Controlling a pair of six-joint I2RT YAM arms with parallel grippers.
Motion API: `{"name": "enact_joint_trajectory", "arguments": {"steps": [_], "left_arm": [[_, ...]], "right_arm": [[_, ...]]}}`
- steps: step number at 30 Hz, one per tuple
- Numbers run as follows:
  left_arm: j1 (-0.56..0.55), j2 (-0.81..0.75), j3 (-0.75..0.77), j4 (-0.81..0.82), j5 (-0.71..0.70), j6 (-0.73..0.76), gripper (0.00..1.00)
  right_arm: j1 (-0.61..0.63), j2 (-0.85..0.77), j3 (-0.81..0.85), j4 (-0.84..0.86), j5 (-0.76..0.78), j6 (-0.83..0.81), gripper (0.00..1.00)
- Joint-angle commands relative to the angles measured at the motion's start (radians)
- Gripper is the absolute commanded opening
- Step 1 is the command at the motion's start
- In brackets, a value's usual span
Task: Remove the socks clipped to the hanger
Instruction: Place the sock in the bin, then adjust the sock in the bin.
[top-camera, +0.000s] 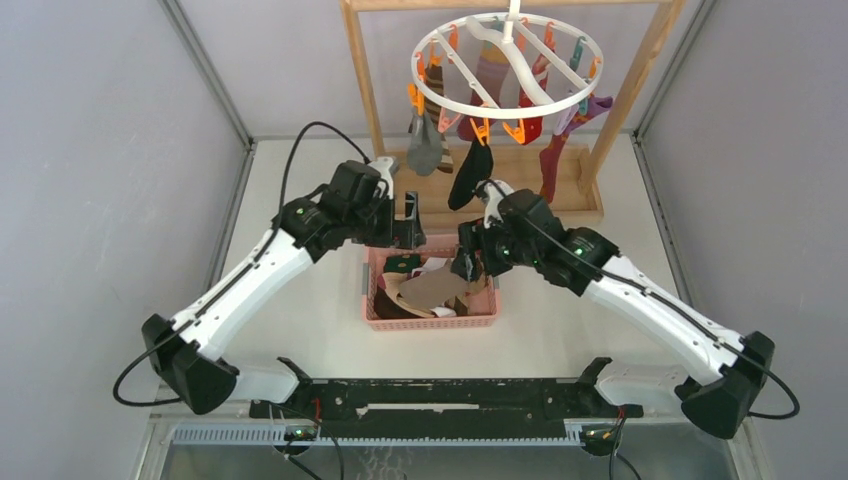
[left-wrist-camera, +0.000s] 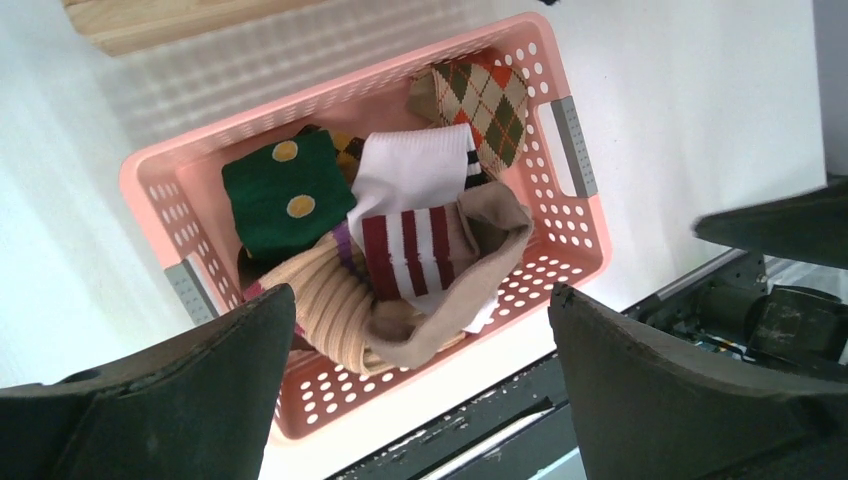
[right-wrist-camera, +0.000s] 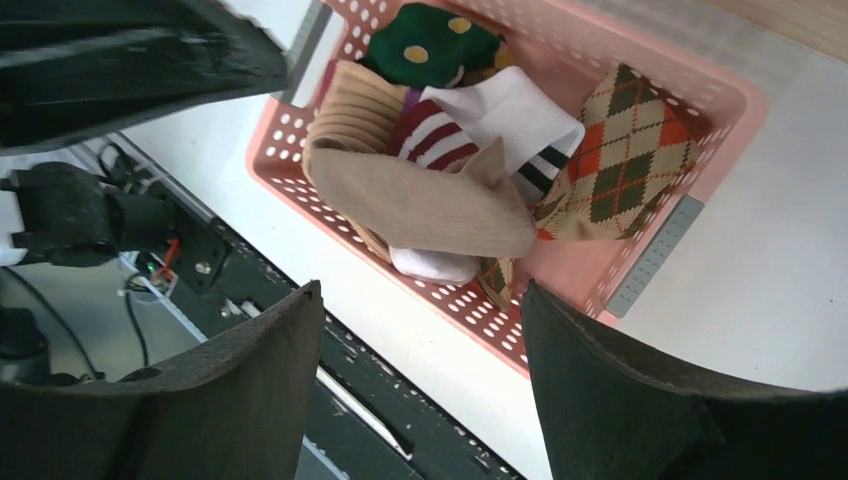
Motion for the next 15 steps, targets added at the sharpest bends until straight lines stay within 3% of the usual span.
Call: {"name": "enact_joint_trajectory", "arguments": {"steps": [1, 15], "left_arm": [[0.008, -0.105, -0.060, -0.012, -0.036, -0.059, 1.00], [0.010, -0.205, -0.140, -0.045, -0.053, -0.081, 1.00]], "right_arm": [[0.037, 0.075, 0.022, 0.019, 0.064, -0.075, 0.78], [0.079, 0.420, 0.076, 0.076, 0.095, -0.161, 0.78]]}}
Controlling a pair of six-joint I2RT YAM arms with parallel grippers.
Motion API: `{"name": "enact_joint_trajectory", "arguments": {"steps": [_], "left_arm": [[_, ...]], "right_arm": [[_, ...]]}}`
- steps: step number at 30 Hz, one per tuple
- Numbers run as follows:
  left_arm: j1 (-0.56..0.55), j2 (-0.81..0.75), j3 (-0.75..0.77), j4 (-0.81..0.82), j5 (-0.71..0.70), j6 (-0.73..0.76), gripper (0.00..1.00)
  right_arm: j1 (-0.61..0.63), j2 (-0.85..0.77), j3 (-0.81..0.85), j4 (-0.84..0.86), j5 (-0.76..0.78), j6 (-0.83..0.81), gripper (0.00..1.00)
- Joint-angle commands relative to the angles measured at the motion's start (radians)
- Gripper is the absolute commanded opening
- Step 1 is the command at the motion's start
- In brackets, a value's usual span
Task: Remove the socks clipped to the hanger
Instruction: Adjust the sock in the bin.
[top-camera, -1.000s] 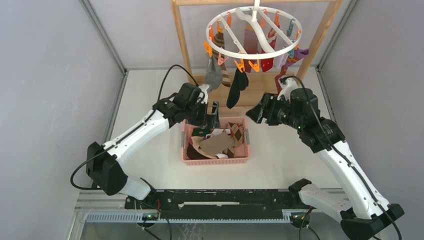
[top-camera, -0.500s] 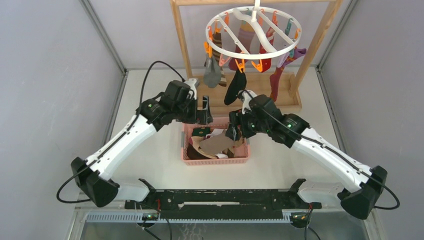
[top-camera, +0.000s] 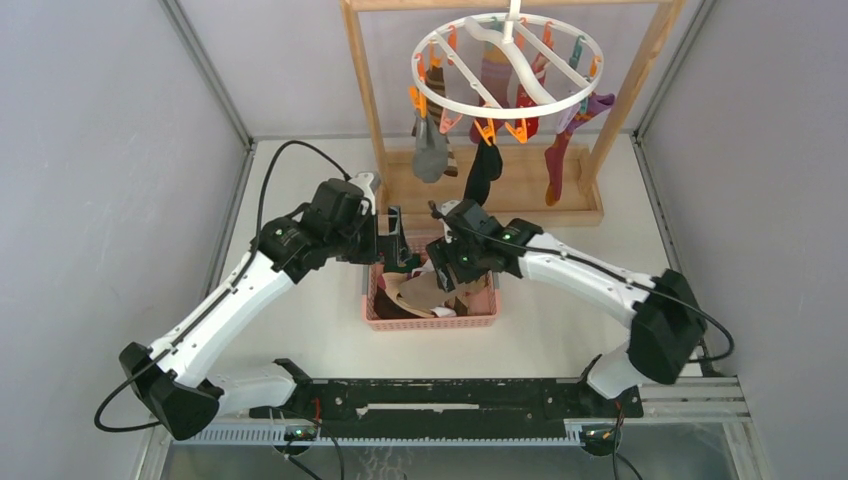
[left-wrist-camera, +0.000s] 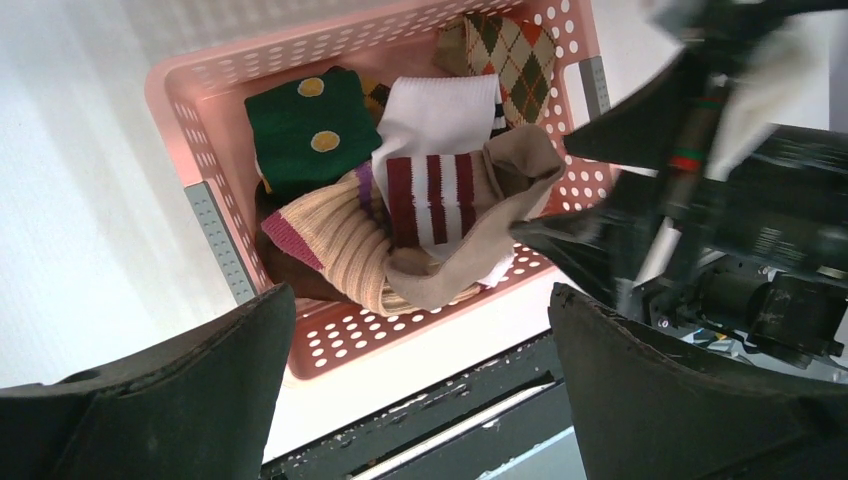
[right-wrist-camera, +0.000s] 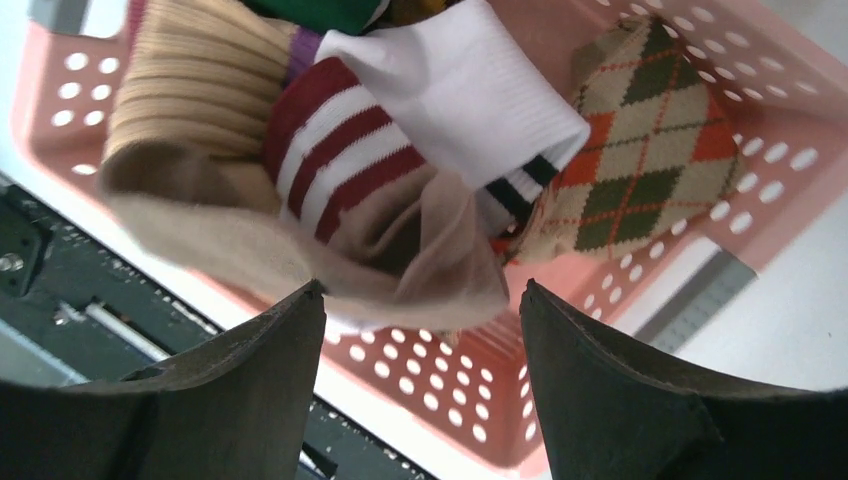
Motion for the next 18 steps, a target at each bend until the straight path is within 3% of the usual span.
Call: {"name": "enact_joint_trajectory", "arguments": {"steps": [1, 11, 18], "left_arm": [[0.006, -0.033, -0.017, 0.005, -0.016, -0.015, 1.00], [0.006, -0.042, -0.019, 0.003, -0.017, -0.018, 1.00], [0.006, -0.031, -0.029, 0.013, -0.017, -0.013, 1.00]], "right_arm": [[0.015, 0.113, 0.075, 0.043, 0.023, -0.042, 0.78], [0.018, 0.339, 0.081, 0.060, -0.009, -0.022, 0.77], [0.009, 0.356, 0.082, 0.066, -0.025, -0.037, 0.77]]}}
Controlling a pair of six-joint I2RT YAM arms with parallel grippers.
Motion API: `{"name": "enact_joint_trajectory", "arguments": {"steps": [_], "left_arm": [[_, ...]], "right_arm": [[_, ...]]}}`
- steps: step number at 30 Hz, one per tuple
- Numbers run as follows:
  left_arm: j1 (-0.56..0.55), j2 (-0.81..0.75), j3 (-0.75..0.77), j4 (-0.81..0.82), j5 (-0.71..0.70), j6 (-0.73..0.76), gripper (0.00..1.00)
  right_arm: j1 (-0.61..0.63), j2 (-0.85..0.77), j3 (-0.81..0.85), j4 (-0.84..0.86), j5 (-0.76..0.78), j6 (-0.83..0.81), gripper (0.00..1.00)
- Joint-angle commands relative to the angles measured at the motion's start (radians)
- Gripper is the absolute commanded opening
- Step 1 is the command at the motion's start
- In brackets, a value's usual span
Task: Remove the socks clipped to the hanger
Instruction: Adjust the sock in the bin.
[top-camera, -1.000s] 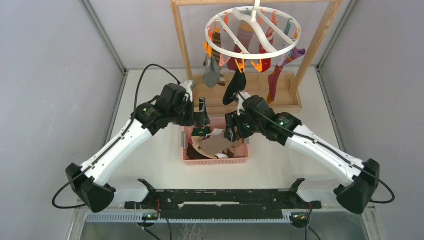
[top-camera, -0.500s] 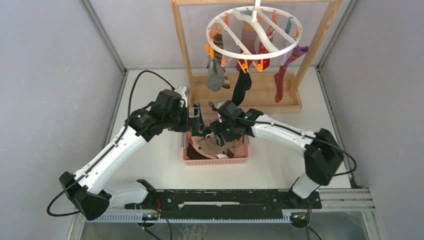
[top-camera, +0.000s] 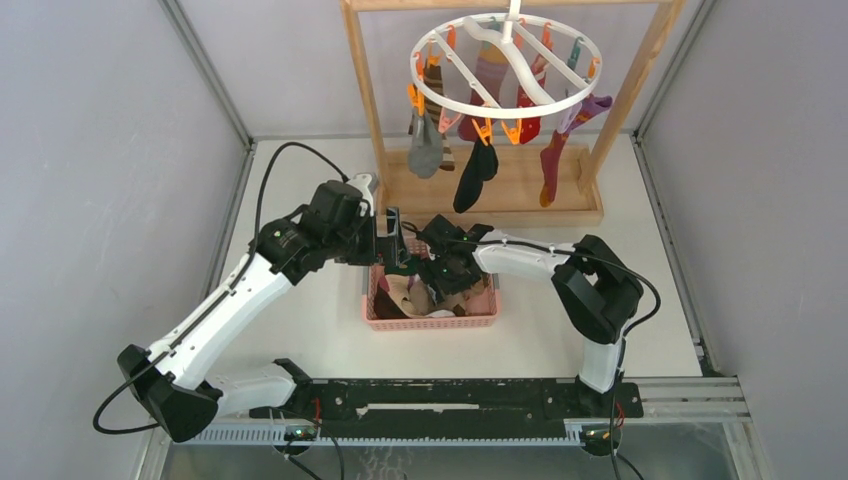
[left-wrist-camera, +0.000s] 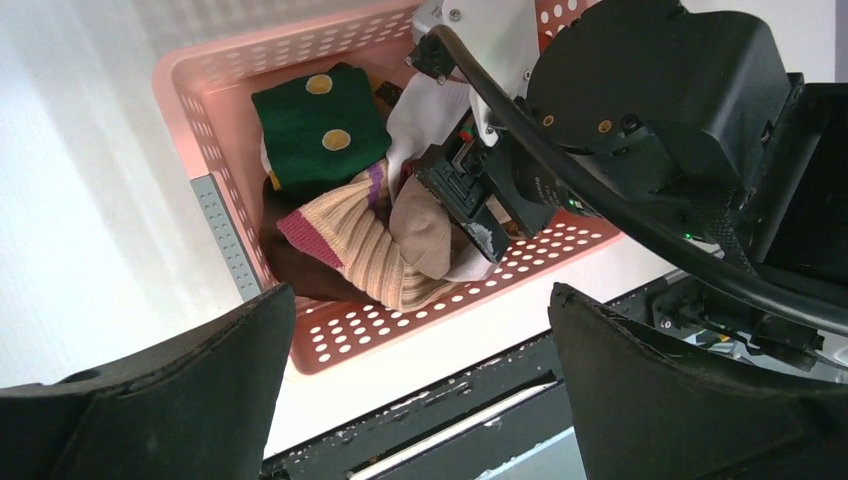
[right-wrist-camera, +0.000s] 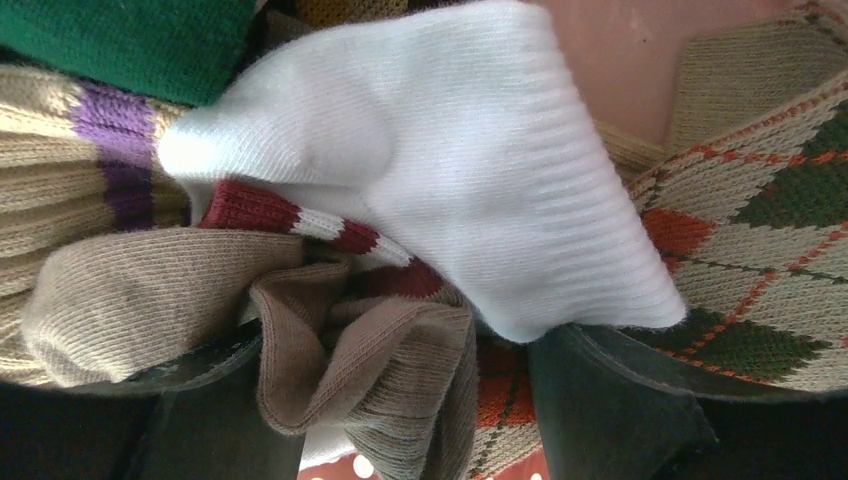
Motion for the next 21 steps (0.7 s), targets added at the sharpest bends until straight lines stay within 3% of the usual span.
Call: {"name": "enact_joint_trajectory", "arguments": {"steps": [1, 6, 12, 18, 21], "left_arm": [[0.007, -0.013, -0.021, 0.022, -0.007, -0.004, 1.00], [0.007, -0.012, 0.005, 0.025, -0.048, 0.004, 1.00], [0.007, -0.049, 0.014, 0.044, -0.079, 0.007, 1.00], [0.026, -0.099, -0.005, 0.086, -0.131, 0.006, 1.00], [0.088, -0.122, -0.054, 0.135, -0.077, -0.001, 1.00]], "right_arm": [[-0.006, -0.030, 0.030, 0.016, -0.022, -0.023, 0.77], [-0.024, -0.170, 0.060, -0.010, -0.031, -0.034, 0.81], [-0.031, -0.357, 0.112, -0.047, -0.008, -0.039, 0.99], [-0.096, -0.495, 0.095, -0.050, 0.028, -0.005, 1.00], [-0.177, -0.582, 0.038, -0.009, 0.031, -0.011, 1.00]]}}
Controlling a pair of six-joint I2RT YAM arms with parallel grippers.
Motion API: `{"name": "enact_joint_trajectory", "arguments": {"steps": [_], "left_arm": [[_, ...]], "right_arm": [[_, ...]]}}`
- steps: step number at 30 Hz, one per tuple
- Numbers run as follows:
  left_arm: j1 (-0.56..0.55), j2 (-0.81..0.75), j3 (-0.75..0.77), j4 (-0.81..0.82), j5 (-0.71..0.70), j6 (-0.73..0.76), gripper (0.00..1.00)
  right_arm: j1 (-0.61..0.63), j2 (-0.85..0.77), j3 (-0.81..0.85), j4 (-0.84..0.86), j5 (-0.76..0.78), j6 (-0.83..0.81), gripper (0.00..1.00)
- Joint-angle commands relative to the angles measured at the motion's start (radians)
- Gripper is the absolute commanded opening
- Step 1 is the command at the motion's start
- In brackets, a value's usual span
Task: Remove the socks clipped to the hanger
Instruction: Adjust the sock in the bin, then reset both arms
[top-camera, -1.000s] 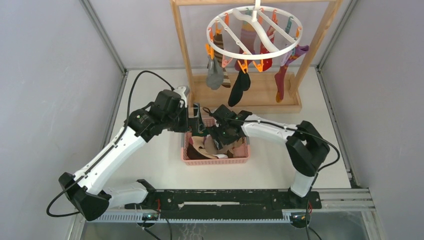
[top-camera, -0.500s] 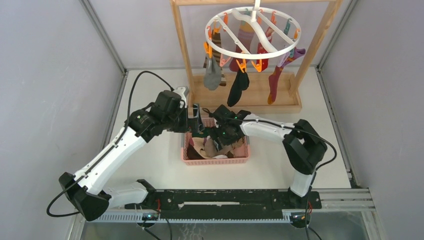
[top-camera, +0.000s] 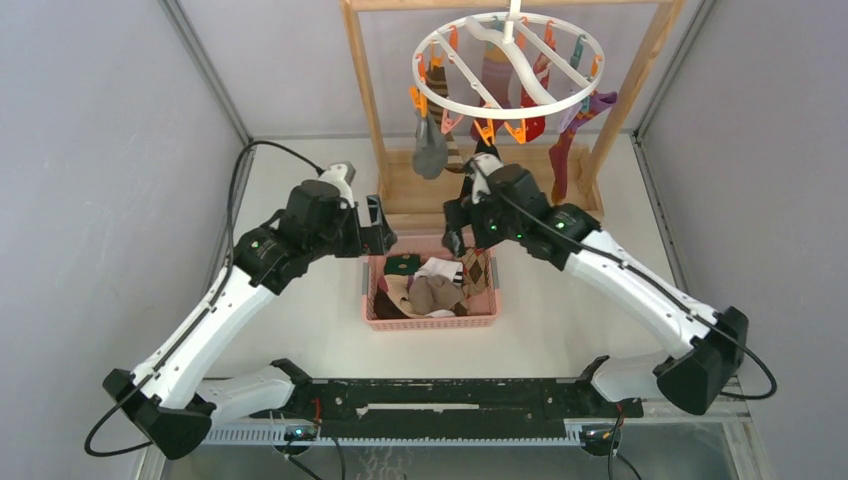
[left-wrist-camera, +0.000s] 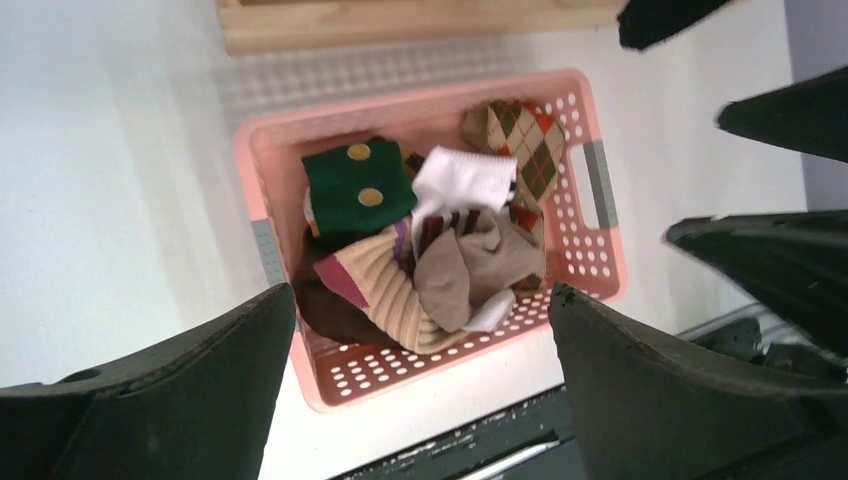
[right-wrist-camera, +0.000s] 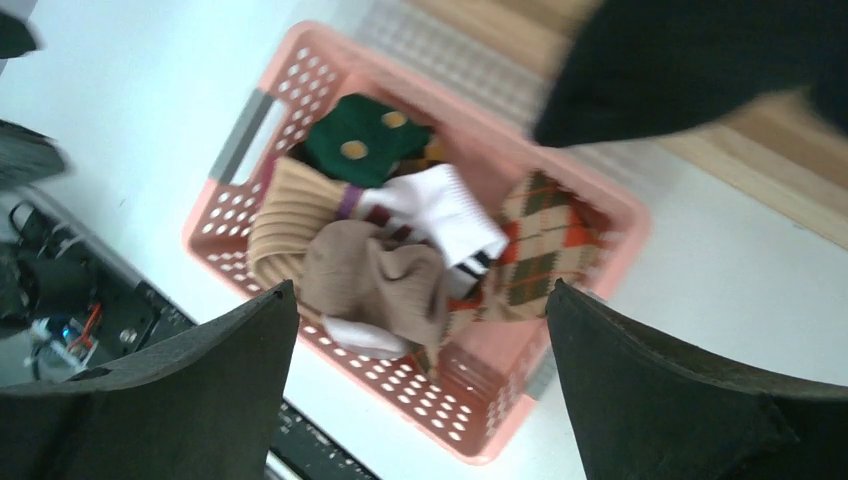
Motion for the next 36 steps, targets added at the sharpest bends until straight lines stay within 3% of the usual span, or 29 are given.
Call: {"name": "enact_joint_trajectory", "arguments": {"steps": [1, 7, 15, 18, 21, 24, 29, 36], "left_arm": [[0.084, -0.054, -0.061, 0.102, 0.022, -0.003, 1.00], [0.186, -0.064, -0.107, 0.163, 0.034, 0.027, 1.00], [0.198, -0.061, -0.152, 0.211, -0.259, 0.120, 1.00], [0.206, -0.082, -0.193, 0.276, -0.346, 0.166, 1.00], [0.220, -0.092, -0.226, 0.333, -0.356, 0.235, 1.00], [0.226, -0.093, -0.268, 0.393, -0.370, 0.293, 1.00], [0.250, -0.145, -0.434, 0.614, -0.215, 0.477, 1.00], [0.292, -0.212, -0.643, 0.837, -0.301, 0.571, 1.00]], "right_arm": [[-0.114, -0.115, -0.072, 0.047, 0.035, 0.007, 1.00], [-0.315, -0.254, -0.161, 0.077, 0.108, -0.017, 1.00], [-0.516, -0.332, -0.247, 0.132, 0.159, 0.011, 1.00], [-0.565, -0.441, -0.332, 0.240, 0.220, 0.042, 1.00], [-0.604, -0.523, -0.443, 0.400, 0.233, 0.014, 1.00], [-0.636, -0.511, -0.479, 0.411, 0.286, 0.038, 1.00], [-0.692, -0.494, -0.601, 0.542, 0.215, 0.034, 1.00], [-0.705, -0.433, -0.724, 0.617, 0.280, 0.029, 1.00]]}}
